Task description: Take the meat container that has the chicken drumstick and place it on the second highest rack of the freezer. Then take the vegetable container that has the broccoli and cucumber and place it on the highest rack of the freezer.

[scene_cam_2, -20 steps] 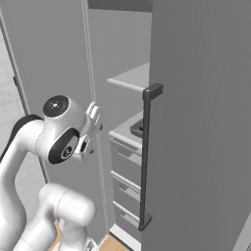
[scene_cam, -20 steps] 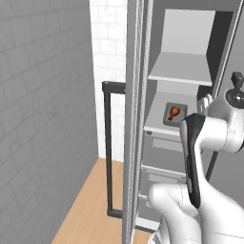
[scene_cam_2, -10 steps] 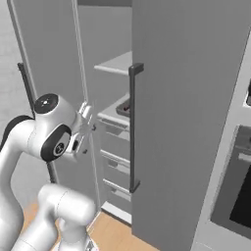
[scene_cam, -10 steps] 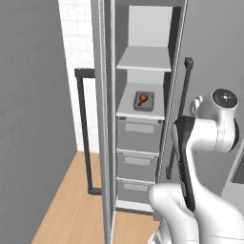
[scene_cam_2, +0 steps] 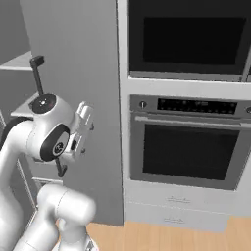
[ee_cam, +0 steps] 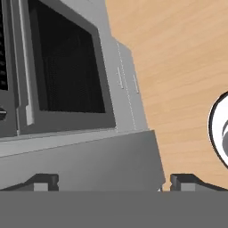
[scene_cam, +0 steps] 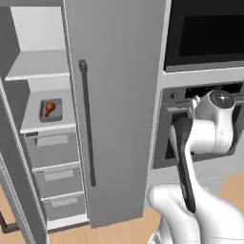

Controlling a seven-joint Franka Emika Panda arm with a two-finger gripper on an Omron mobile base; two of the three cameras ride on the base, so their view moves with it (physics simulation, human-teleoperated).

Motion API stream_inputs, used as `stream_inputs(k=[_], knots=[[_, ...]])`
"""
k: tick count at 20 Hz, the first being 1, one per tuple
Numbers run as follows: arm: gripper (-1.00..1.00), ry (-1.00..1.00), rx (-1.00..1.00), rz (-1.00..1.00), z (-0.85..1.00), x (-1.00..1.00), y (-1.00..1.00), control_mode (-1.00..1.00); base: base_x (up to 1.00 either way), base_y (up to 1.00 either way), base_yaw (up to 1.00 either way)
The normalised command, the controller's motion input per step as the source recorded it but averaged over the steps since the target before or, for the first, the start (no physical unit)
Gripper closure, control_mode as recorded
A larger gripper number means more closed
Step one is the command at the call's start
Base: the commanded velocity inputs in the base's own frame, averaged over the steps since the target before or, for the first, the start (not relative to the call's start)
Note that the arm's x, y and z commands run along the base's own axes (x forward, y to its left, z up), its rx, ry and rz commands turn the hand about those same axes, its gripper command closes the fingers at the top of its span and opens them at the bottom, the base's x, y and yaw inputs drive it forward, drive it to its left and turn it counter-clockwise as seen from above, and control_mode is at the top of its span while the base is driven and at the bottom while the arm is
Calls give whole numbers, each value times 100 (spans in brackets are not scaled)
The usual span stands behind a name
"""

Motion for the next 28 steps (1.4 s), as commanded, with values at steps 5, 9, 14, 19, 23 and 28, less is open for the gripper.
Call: stream_inputs(k=[5,9,14,19,23,28], knots=[[-100,0,0,0,0,0,0,100,15,-99,-52],[-100,0,0,0,0,0,0,100,39,-100,-34],[-100,0,0,0,0,0,0,100,60,-87,-29],[-100,0,0,0,0,0,0,100,88,-54,-16],[-100,0,0,0,0,0,0,100,100,-12,0],[-100,0,0,0,0,0,0,100,100,-33,8]])
